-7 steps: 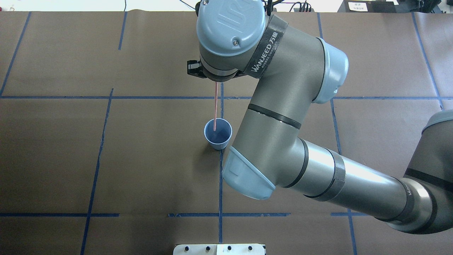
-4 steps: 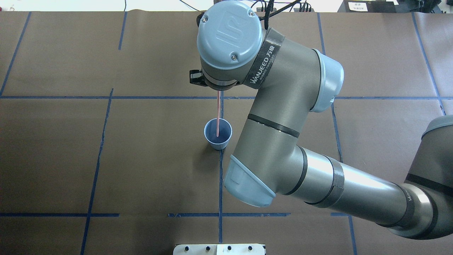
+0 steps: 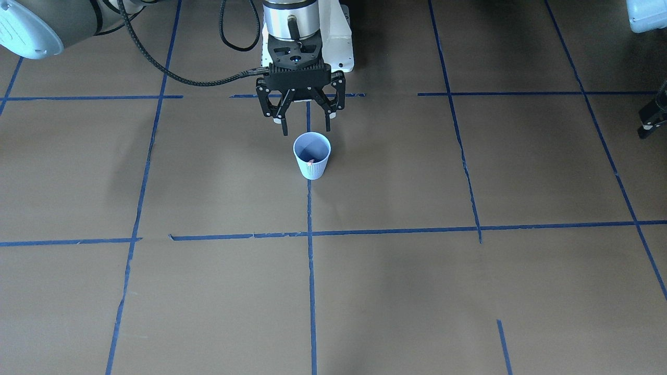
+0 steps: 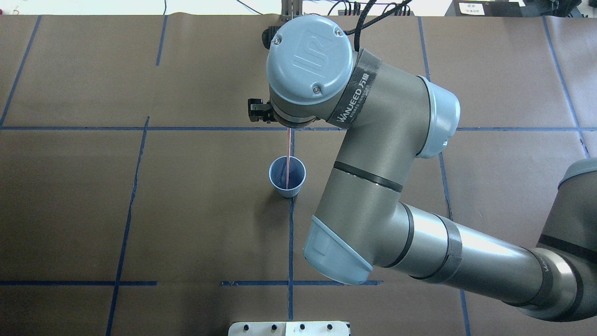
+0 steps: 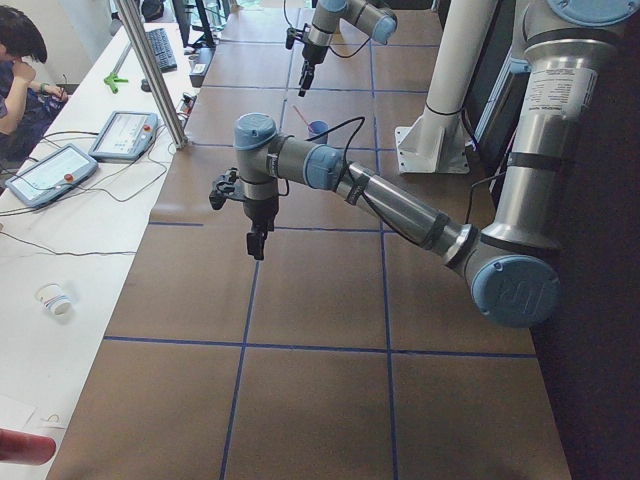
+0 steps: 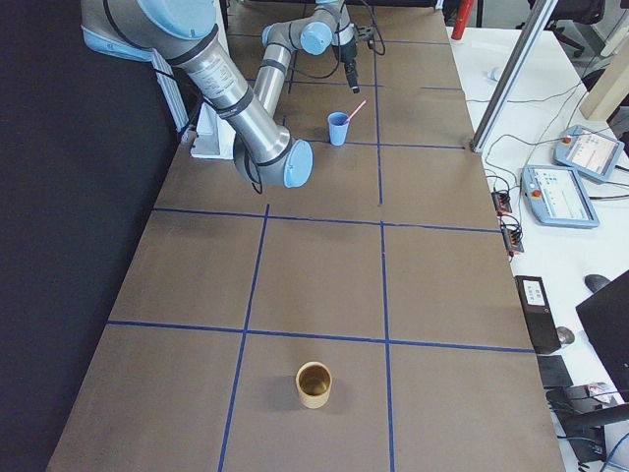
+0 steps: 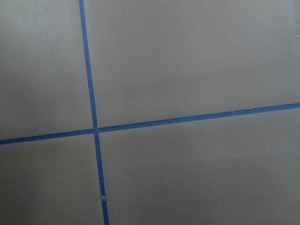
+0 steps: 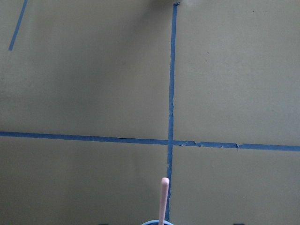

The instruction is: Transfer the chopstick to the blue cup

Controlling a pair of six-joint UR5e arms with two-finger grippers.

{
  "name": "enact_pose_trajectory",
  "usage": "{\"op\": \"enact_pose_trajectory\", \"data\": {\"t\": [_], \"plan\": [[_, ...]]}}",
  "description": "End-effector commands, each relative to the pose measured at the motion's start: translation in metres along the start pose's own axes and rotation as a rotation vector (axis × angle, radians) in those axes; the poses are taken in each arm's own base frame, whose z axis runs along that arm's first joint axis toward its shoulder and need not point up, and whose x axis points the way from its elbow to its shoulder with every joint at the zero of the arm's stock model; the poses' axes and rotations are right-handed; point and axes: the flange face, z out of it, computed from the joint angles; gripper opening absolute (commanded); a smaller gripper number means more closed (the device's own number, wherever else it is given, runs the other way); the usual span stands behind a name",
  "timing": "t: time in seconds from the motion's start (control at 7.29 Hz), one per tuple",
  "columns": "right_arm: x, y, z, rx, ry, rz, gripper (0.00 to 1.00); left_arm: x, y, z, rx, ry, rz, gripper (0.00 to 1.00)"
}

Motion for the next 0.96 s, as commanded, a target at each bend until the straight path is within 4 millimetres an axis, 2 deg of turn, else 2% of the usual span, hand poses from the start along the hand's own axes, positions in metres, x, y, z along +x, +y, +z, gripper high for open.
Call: {"op": "enact_pose_trajectory", "data": {"t": [0.0, 0.14, 0.27, 0.41, 0.55, 0.69, 0.82], "plan": [[0.107, -0.01, -0.028, -0.053, -0.033, 0.001, 1.0, -0.004, 0.001, 0.0, 0.0, -0.001, -0.006, 1.0], [0.173, -0.022, -0.048, -0.069, -0.045, -0.066, 1.0, -0.013, 0.002, 0.0, -0.003, 0.002, -0.024, 1.0], [0.244, -0.035, -0.053, -0.123, -0.041, -0.107, 1.0, -0.039, 0.009, 0.008, -0.03, 0.069, -0.02, 1.0], [0.317, -0.045, -0.056, -0.169, -0.048, -0.138, 1.0, -0.077, 0.018, 0.017, -0.046, 0.101, -0.001, 1.0], [0.395, -0.046, -0.058, -0.187, -0.039, -0.175, 1.0, -0.114, 0.021, 0.023, -0.052, 0.1, 0.017, 1.0], [0.456, -0.041, -0.05, -0.213, -0.018, -0.174, 1.0, -0.135, 0.024, 0.037, -0.075, 0.099, 0.044, 1.0], [0.526, -0.03, -0.038, -0.25, 0.023, -0.116, 1.0, -0.153, 0.03, 0.049, -0.09, 0.101, 0.034, 1.0]]}}
